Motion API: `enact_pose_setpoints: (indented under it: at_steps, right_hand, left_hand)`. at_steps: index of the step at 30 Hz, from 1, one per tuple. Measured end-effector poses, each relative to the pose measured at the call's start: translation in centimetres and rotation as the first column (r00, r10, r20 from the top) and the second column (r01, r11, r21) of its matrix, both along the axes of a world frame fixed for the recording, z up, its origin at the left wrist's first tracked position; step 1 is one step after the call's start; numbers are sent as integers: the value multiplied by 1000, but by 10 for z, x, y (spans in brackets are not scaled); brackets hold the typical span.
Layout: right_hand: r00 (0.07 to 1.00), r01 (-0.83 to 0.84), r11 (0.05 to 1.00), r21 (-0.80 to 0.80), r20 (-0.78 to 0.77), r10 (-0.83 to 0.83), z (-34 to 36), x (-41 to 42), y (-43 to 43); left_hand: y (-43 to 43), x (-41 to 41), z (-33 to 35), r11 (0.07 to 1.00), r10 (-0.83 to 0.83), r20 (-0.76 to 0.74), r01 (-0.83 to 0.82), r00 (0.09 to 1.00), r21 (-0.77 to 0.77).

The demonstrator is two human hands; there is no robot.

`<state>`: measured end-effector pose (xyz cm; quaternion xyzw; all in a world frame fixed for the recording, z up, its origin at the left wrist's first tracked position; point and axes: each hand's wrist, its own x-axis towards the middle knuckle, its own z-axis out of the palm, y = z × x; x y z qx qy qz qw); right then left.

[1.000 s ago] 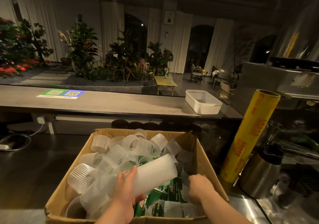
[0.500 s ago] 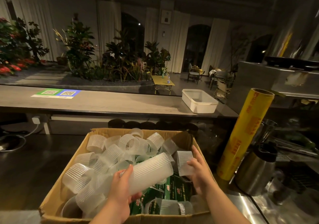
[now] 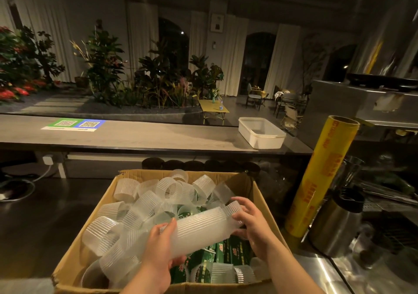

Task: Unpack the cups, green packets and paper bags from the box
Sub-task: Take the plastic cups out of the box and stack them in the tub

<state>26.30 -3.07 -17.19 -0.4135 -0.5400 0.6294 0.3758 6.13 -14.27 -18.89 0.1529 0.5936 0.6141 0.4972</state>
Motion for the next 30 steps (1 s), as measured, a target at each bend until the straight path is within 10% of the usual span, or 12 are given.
enact_pose_setpoints:
  at_steps: [4,17,20,23,30]
  right_hand:
    - [979,204,979,-25,6,-204,-2,2,6]
    - [966,-236,971,-35,96,239,-12,-29,-22]
    - [966,-76,996,53,252,60,-14,-17,-8]
    - [735,38,978,203,658,-165,-21,4,6]
    - [271,-564,794,-226,858,437,-43,6,5]
  left_hand:
    - [0,-1,-1,1000,18,28,-18,999,-1]
    - [1,-2,-3,999,51,61,-52,997,9]
    - [2,-2,-5,999,52,55,-52,997,5]
    - [3,-2,-7,999,47,43,-47,998,-3]
    - [3,-1,-7,999,49,39,-49,998,4]
